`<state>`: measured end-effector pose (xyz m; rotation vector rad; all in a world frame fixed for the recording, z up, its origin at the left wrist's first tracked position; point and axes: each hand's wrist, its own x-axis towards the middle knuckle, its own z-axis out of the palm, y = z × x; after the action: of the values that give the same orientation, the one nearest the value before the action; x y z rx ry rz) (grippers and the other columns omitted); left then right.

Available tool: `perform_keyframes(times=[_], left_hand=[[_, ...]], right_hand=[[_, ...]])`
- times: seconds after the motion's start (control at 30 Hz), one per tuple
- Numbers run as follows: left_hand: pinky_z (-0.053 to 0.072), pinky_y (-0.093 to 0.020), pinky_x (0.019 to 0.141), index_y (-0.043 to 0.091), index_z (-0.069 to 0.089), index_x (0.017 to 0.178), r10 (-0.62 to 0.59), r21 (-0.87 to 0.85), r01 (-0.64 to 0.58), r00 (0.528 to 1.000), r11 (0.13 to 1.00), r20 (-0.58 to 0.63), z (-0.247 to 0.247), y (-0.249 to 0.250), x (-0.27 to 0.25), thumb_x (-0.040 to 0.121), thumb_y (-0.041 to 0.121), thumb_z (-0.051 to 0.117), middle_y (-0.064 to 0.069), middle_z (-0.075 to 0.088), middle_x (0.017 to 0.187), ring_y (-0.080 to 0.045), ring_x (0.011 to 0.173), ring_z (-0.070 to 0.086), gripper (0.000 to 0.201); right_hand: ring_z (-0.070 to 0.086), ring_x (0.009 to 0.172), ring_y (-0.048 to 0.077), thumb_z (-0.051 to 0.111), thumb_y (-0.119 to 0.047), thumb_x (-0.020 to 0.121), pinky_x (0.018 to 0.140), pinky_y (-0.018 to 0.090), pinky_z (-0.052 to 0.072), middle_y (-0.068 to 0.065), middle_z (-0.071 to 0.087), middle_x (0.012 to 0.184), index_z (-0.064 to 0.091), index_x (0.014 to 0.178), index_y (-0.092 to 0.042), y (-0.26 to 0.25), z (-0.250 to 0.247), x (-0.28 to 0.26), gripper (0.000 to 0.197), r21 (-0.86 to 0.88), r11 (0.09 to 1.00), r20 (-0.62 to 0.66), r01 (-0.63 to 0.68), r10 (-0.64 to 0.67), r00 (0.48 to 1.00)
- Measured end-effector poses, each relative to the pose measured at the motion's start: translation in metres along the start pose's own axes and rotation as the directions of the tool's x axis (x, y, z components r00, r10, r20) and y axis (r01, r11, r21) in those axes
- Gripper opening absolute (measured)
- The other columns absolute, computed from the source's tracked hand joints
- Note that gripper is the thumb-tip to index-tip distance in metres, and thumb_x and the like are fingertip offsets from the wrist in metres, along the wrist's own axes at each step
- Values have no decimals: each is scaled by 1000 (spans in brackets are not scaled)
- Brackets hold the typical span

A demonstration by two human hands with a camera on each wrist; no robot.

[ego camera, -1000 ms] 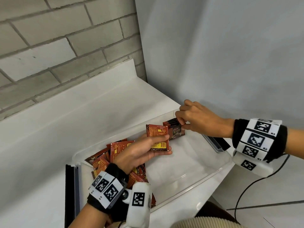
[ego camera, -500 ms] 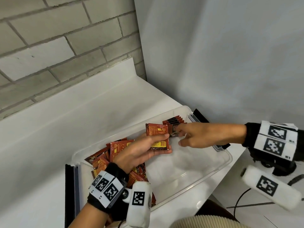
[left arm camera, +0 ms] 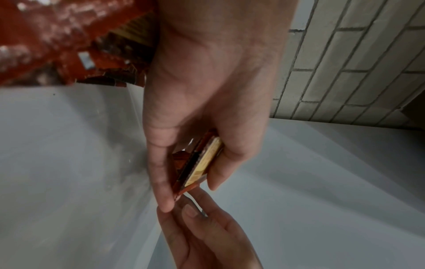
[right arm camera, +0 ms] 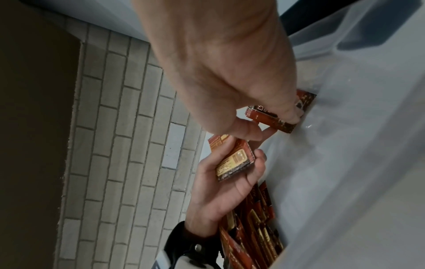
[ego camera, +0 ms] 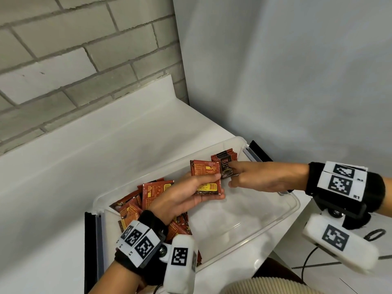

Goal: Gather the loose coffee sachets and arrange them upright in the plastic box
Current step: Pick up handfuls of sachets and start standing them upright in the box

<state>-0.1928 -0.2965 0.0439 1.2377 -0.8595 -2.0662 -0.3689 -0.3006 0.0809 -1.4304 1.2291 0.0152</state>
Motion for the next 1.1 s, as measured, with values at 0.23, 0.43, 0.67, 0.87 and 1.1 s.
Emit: perform_keyframes(times=[0.23,0.43,0.67,0.87,1.1], left_hand=[[60,-36,71,4,63,95,-4,-10,4,1000,1000,15,1,0,0,85,4,64,-11,65,71,-24,68,66,10],[60,-37,73,5,64,91,-8,-13,8,999,1000,36,1,-1,0,81,6,66,-10,65,70,-24,68,67,11],[60,-39,77,4,63,94,-13,4,13,1000,1000,25,1,-3,0,83,5,65,-10,65,70,-23,68,67,10],[60,-38,76,3,63,96,-8,10,8,1000,1000,6,0,-1,0,85,4,65,-10,66,70,-22,67,67,11],[60,-35,70,4,60,99,36,5,-36,999,999,-19,-6,8,-2,89,4,60,-8,64,72,-19,70,65,10]], right_hand=[[32,123,4,39,1,97,100,18,27,-24,43,119,37,119,-36,0,2,-3,43,49,998,9,31,-32,999],[33,127,7,37,4,96,110,24,26,-21,45,119,45,105,-41,0,3,-2,47,74,996,10,41,-42,999],[37,128,8,36,6,96,108,21,29,-19,48,120,46,109,-34,1,4,-5,43,98,994,4,41,-42,999],[38,126,9,38,5,95,108,21,29,-13,49,125,45,117,-27,2,3,-4,39,124,992,-14,23,-21,1000],[40,128,9,48,-9,97,111,24,33,-9,45,135,43,125,-21,9,-1,-2,30,183,983,-18,-6,10,1000]])
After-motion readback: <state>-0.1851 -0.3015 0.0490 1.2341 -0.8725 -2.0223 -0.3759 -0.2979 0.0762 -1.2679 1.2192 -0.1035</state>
